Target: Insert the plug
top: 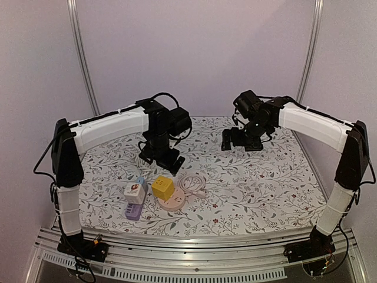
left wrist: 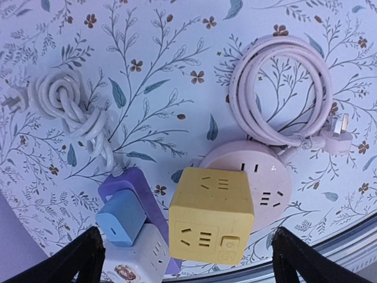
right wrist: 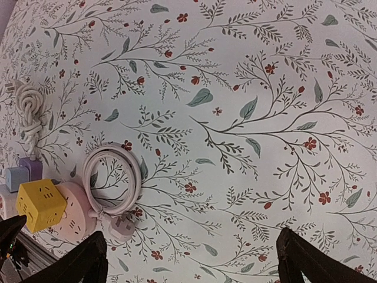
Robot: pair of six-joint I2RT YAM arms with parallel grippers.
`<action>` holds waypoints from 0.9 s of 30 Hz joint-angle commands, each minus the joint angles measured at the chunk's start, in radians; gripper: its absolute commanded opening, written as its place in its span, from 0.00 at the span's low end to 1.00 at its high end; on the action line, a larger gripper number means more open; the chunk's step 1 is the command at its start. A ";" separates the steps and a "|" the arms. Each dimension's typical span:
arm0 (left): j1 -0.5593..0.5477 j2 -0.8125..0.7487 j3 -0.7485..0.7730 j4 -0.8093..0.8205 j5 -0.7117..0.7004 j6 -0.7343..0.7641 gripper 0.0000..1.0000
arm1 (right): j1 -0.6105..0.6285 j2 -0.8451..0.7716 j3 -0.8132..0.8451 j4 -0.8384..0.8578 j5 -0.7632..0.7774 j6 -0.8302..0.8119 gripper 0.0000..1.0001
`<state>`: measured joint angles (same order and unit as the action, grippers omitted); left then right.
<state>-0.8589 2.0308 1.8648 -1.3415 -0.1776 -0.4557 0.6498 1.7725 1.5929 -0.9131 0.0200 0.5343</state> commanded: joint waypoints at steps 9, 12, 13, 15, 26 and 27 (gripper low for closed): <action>-0.010 -0.197 0.109 -0.037 -0.084 -0.015 1.00 | -0.134 -0.085 0.127 0.051 -0.065 -0.050 0.99; 0.004 -0.257 0.115 -0.001 -0.100 -0.014 1.00 | -0.161 -0.128 0.151 0.063 -0.057 -0.078 0.99; 0.009 -0.275 0.117 0.006 -0.107 -0.013 1.00 | -0.165 -0.145 0.158 0.063 -0.049 -0.091 0.99; 0.017 -0.314 0.107 0.028 -0.131 -0.009 1.00 | -0.168 -0.180 0.164 0.064 -0.027 -0.129 0.99; 0.082 -0.658 -0.216 0.316 -0.204 0.014 1.00 | -0.176 -0.420 -0.031 0.076 0.022 -0.114 0.99; 0.095 -0.690 -0.259 0.338 -0.210 0.010 1.00 | -0.176 -0.436 -0.057 0.077 0.031 -0.101 0.99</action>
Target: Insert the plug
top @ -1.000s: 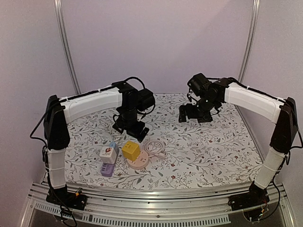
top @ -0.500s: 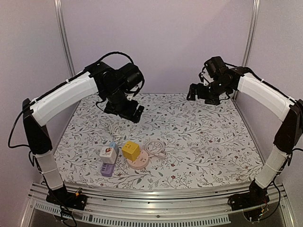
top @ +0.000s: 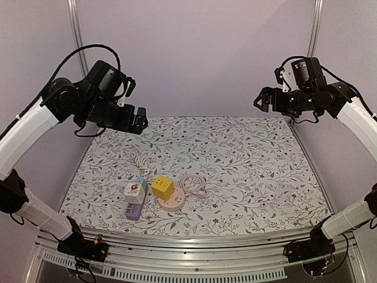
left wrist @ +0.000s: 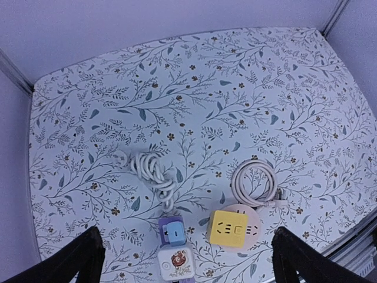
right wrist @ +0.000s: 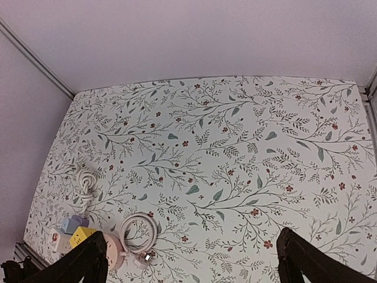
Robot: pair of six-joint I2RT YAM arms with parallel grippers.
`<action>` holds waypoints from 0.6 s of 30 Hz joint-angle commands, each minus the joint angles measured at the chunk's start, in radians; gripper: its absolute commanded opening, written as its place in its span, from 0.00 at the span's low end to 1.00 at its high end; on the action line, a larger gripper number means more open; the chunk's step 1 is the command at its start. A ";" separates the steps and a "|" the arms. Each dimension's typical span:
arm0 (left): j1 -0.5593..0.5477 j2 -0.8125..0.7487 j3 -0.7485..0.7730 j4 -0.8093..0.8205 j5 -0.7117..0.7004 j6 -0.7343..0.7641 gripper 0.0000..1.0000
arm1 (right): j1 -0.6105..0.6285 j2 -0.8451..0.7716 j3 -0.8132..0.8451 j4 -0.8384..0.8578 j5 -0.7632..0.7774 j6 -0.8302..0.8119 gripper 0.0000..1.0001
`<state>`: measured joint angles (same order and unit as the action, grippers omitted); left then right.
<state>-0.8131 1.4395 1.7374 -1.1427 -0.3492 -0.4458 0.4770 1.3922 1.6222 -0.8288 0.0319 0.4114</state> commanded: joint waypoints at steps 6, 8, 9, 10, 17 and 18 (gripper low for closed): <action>0.116 -0.237 -0.295 0.166 -0.120 -0.052 1.00 | -0.003 -0.189 -0.242 0.002 0.065 0.072 0.99; 0.143 -0.279 -0.339 0.177 -0.142 -0.058 0.99 | -0.003 -0.224 -0.278 -0.001 0.079 0.087 0.99; 0.152 -0.299 -0.362 0.186 -0.152 -0.059 1.00 | -0.003 -0.237 -0.290 -0.002 0.081 0.090 0.99; 0.161 -0.322 -0.384 0.194 -0.165 -0.058 1.00 | -0.003 -0.252 -0.302 -0.005 0.087 0.090 0.99; 0.208 -0.382 -0.476 0.238 -0.280 -0.080 1.00 | -0.003 -0.332 -0.343 -0.063 0.149 0.114 0.99; 0.213 -0.381 -0.481 0.254 -0.280 -0.078 1.00 | -0.003 -0.348 -0.346 -0.072 0.155 0.115 0.99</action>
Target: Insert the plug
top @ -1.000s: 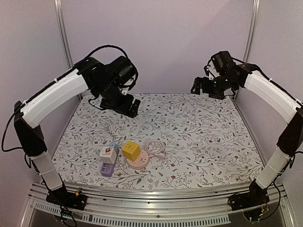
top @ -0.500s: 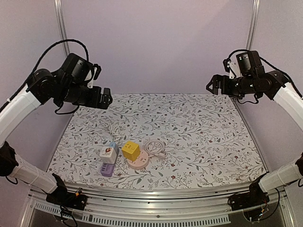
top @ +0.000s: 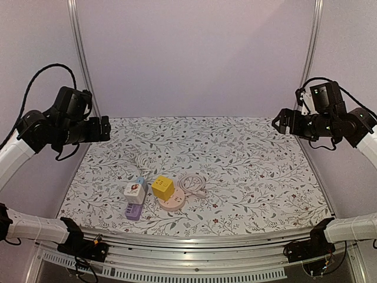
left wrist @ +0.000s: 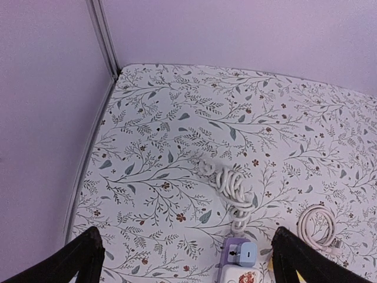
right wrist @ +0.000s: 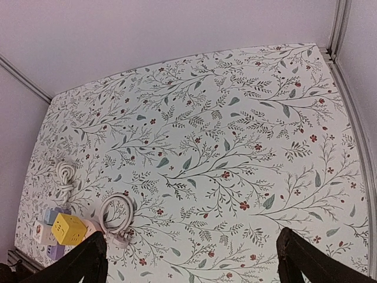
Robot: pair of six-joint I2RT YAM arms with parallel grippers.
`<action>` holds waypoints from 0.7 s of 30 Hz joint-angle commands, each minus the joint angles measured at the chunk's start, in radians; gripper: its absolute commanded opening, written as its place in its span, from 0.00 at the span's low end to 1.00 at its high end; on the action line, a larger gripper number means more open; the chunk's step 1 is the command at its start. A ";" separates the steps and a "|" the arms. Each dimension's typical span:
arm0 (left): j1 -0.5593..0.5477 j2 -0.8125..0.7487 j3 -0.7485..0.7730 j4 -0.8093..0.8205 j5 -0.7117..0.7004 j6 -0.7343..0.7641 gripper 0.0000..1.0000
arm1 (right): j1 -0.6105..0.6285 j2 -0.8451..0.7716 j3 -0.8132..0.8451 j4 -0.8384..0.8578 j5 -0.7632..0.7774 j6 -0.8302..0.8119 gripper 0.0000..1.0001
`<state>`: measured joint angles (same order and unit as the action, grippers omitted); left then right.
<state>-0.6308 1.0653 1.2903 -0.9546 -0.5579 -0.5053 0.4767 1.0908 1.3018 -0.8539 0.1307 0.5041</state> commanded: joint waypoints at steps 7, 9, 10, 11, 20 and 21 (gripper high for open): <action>0.039 0.042 -0.018 0.124 -0.021 -0.024 1.00 | -0.003 -0.111 -0.044 -0.096 0.066 0.016 0.99; 0.039 0.049 -0.017 0.125 -0.002 -0.026 1.00 | -0.003 -0.119 -0.050 -0.097 0.066 0.017 0.99; 0.039 0.050 -0.019 0.125 0.004 -0.026 1.00 | -0.003 -0.122 -0.052 -0.098 0.065 0.020 0.99; 0.039 0.050 -0.022 0.123 0.007 -0.026 1.00 | -0.003 -0.123 -0.053 -0.098 0.063 0.022 0.99; 0.039 0.023 -0.035 0.085 0.013 -0.027 1.00 | -0.003 -0.134 -0.070 -0.038 0.055 0.040 0.99; 0.039 0.018 -0.036 0.079 0.015 -0.027 1.00 | -0.003 -0.139 -0.077 -0.022 0.064 0.046 0.99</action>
<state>-0.6056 1.1088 1.2652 -0.8513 -0.5549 -0.5255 0.4767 0.9733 1.2510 -0.9222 0.1772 0.5228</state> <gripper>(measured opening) 0.995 0.989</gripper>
